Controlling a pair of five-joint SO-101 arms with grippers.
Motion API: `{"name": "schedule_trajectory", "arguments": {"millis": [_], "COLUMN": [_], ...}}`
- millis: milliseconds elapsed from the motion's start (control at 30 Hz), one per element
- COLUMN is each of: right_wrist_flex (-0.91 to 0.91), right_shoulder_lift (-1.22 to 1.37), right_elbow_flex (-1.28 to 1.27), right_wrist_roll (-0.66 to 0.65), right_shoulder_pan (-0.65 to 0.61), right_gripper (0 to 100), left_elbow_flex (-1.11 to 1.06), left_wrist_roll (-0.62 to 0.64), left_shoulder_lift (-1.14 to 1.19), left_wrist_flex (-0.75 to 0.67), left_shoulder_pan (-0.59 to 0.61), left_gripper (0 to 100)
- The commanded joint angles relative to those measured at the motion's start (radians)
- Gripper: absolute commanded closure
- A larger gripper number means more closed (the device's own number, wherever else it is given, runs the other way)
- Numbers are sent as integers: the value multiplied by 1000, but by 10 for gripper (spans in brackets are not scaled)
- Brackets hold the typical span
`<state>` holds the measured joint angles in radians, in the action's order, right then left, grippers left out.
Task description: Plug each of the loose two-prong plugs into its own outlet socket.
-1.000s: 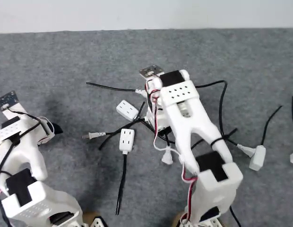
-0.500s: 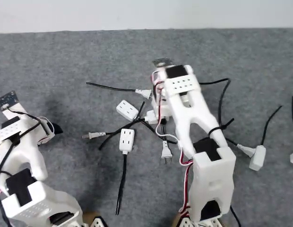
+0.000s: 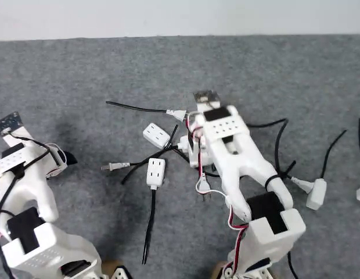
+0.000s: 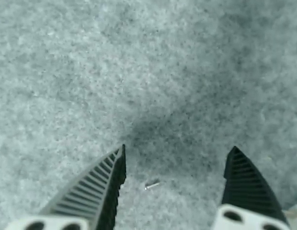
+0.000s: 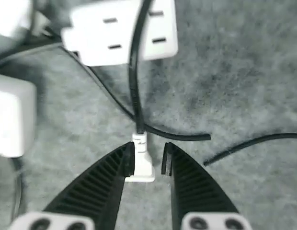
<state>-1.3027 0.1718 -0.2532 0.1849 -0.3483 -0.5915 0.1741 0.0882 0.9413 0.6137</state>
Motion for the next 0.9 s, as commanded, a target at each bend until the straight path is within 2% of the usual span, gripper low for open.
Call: {"name": "schedule_trajectory", "arguments": {"millis": [0, 267, 733, 867], "right_wrist_flex": [77, 142, 168, 225], "right_shoulder_lift": [-42, 41, -10, 5], "right_elbow_flex": [-49, -69, -173, -198], "right_wrist_roll": [14, 15, 15, 15], "right_shoulder_pan": [-15, -16, -79, -76], "right_gripper": [905, 905, 906, 995], "left_elbow_flex": [33, 33, 33, 33], "left_wrist_roll": [-5, -5, -5, -5], "left_shoulder_lift": [-3, -3, -3, -3], "left_wrist_flex": [5, 6, 6, 6], "left_shoulder_pan": [-2, -2, -2, -3], "left_gripper": [680, 680, 680, 680]}}
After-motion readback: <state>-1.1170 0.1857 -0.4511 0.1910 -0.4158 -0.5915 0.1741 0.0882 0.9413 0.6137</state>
